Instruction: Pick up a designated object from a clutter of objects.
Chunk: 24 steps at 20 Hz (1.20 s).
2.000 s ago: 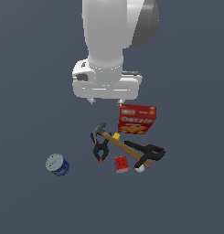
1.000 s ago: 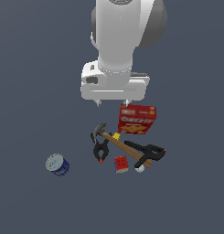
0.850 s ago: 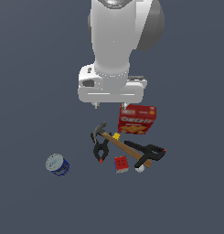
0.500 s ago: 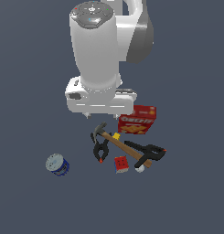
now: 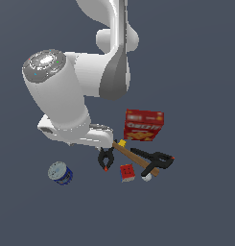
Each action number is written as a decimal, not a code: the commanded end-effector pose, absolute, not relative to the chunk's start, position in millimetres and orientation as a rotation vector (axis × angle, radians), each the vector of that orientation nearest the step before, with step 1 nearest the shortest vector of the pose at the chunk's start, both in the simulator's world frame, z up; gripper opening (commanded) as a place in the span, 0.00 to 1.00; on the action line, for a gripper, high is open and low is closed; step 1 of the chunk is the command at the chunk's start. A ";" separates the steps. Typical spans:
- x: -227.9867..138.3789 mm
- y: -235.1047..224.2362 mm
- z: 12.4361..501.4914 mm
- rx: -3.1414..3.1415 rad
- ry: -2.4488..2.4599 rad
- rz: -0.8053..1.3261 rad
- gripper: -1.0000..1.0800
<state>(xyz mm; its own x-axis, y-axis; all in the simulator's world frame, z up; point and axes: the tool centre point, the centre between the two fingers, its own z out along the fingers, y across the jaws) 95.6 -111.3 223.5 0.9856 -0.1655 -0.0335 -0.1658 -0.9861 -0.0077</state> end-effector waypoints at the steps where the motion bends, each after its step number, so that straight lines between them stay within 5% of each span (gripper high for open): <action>1: 107.8 -134.1 207.2 -3.114 0.306 0.041 0.96; 13: 136.6 -220.1 140.7 -3.103 0.460 0.007 0.96; 24: 139.1 -238.9 124.4 -3.103 0.491 0.002 0.96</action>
<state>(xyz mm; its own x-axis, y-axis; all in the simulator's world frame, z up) 138.8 -239.1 124.4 0.9509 -0.3094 -0.0021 -0.3094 -0.9509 0.0002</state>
